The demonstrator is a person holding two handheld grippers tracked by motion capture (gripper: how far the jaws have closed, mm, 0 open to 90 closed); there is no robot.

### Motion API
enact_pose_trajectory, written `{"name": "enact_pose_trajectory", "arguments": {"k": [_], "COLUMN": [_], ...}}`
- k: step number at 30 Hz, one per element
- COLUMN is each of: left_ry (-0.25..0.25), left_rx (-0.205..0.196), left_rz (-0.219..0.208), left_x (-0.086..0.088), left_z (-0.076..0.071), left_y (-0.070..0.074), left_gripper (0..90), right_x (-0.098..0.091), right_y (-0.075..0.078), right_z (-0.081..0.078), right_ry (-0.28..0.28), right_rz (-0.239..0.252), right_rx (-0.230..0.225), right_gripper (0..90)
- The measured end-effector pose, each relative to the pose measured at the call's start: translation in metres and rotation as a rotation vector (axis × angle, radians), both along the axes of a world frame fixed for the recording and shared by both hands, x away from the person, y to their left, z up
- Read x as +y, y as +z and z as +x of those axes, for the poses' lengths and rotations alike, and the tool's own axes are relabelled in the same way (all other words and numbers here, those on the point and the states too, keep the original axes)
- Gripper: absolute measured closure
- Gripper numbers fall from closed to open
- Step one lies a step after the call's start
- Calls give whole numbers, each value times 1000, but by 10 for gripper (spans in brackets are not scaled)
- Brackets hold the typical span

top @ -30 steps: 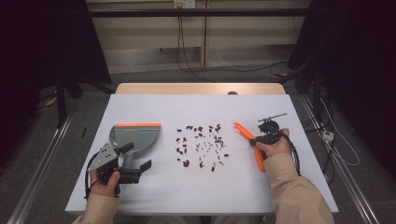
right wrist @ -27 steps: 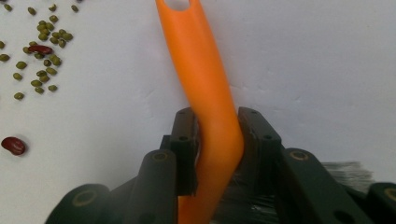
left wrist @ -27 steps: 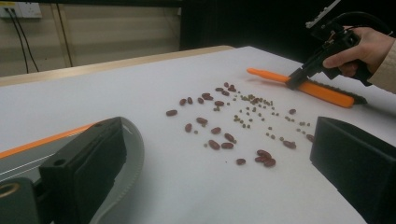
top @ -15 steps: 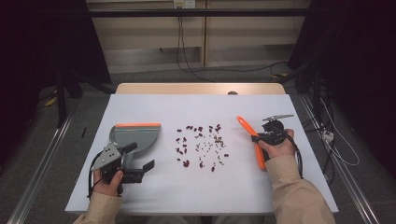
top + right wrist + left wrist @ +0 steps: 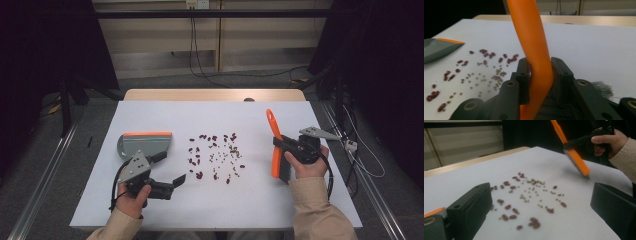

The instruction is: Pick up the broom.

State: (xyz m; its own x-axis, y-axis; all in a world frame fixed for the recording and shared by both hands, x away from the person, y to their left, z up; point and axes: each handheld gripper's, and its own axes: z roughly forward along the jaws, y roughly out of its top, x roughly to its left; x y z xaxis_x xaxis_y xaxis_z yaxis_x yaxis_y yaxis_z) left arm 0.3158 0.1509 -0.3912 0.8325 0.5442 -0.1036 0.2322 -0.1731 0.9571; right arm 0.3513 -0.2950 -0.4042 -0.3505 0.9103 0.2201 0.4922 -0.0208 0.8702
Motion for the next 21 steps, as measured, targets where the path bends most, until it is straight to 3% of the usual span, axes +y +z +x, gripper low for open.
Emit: {"name": "enact_pose_trajectory", "arguments": {"k": [4,11,15,21], "left_ry": [-39,-84,-121,-160], "left_rx": [13,80,105,99], "left_rz": [-20,-35,-40,-19], "left_x": [-25,-64,-77,-92], "left_z": [4,16,20,27], "left_y": [0,-10,-14,-19], "left_gripper": [36,48,54,87], "right_x": [5,3,-1,0], "right_y": [1,0,0,1], "right_z": [-4,-6,-7,-8], "right_ry": [9,11,7,14], "right_rz": [21,71,113,140], "right_rx": [-35,-57,-71,-91], "right_gripper": [706,706,707,708]}}
